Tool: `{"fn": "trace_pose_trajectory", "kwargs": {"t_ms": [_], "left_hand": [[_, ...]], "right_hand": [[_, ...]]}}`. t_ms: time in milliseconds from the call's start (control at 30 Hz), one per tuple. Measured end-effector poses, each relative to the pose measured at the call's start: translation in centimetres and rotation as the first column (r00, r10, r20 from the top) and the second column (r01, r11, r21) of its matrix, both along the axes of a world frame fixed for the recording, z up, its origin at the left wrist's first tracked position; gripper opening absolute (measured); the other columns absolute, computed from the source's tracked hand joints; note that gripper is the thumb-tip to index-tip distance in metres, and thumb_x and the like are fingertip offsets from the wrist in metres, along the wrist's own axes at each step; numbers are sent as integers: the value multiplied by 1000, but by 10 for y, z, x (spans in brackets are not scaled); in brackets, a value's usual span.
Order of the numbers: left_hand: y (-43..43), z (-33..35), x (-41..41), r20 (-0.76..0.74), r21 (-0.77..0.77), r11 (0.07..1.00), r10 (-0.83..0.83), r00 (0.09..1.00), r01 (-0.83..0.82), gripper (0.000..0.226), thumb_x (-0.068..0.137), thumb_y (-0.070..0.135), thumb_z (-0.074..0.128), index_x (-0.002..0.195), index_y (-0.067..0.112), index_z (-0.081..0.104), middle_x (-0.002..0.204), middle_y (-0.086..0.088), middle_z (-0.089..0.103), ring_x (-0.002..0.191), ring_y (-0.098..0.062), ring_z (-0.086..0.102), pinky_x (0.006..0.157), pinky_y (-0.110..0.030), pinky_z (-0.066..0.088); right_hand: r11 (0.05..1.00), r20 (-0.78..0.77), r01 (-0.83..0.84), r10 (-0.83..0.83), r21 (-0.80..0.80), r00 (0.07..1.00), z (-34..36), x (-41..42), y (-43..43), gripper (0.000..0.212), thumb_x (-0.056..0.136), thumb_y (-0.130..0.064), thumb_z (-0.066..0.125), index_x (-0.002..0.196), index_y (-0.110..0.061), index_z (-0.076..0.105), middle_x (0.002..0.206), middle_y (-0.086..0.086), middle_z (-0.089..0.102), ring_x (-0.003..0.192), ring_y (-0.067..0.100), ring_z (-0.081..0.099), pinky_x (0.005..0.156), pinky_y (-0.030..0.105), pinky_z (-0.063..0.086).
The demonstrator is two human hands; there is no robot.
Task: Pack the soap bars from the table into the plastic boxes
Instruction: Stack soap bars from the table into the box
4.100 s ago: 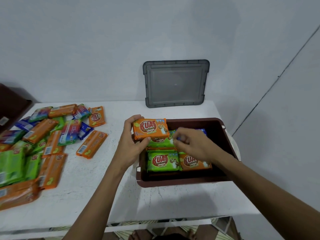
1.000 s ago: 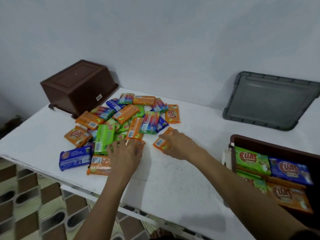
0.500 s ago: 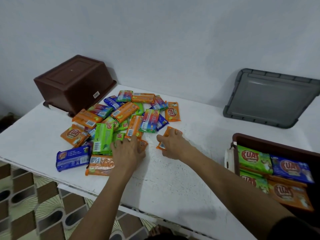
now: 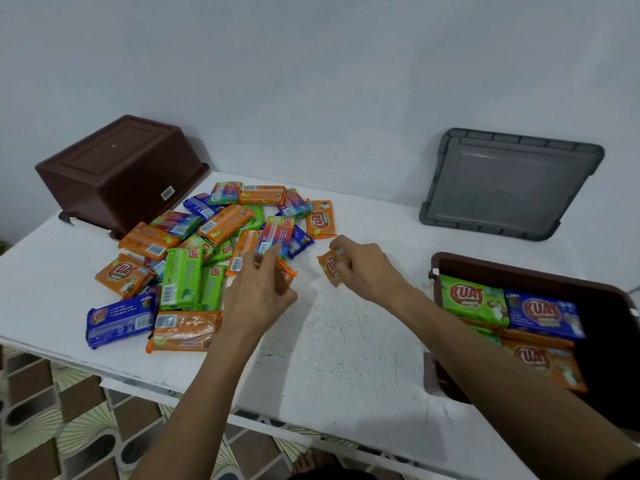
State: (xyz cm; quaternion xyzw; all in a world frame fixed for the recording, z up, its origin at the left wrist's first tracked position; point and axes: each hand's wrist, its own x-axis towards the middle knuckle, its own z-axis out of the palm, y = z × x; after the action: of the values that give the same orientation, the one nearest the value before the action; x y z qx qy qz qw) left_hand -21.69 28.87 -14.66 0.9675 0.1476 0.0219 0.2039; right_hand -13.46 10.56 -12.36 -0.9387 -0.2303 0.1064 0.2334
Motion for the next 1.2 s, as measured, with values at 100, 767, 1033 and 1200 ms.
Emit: {"fn": "trace_pose_trajectory", "kwargs": {"t_ms": [100,767,1033,1200], "left_hand": [[-12,9,1,124,2,1000,-19,992,18,73,78,39,70,140,28,33,138,-3,38,116,-26,51,71,-38,51],[-162,46,18,451,-778,511,47,891,366,59,83,-3,68,128,24,41,125,6,53,101,-16,66,77,-18,53],[-201,35,17,365,-860,386,6,931,335,54,86,-2,65,128,24,42,119,17,55,92,-3,67,70,-16,53],[-210,25,14,319,-885,360,7,948,295,53,86,1,65,126,27,43,124,13,54,99,-11,66,71,-20,55]], "right_hand": [[977,-117,65,-42,201,992,15,-6,-24,41,93,-18,58,131,-28,47,118,5,62,79,11,64,53,17,52],[794,-389,315,-108,519,915,76,-75,-254,48,86,-16,69,129,-32,54,115,-3,66,101,12,69,79,36,60],[799,-580,359,-15,482,814,43,-86,-287,55,86,-9,70,131,-33,53,130,-3,59,116,17,63,92,41,56],[794,-670,398,17,460,742,27,-85,-275,56,87,-1,66,134,-26,49,129,0,61,113,14,65,94,36,55]]}}
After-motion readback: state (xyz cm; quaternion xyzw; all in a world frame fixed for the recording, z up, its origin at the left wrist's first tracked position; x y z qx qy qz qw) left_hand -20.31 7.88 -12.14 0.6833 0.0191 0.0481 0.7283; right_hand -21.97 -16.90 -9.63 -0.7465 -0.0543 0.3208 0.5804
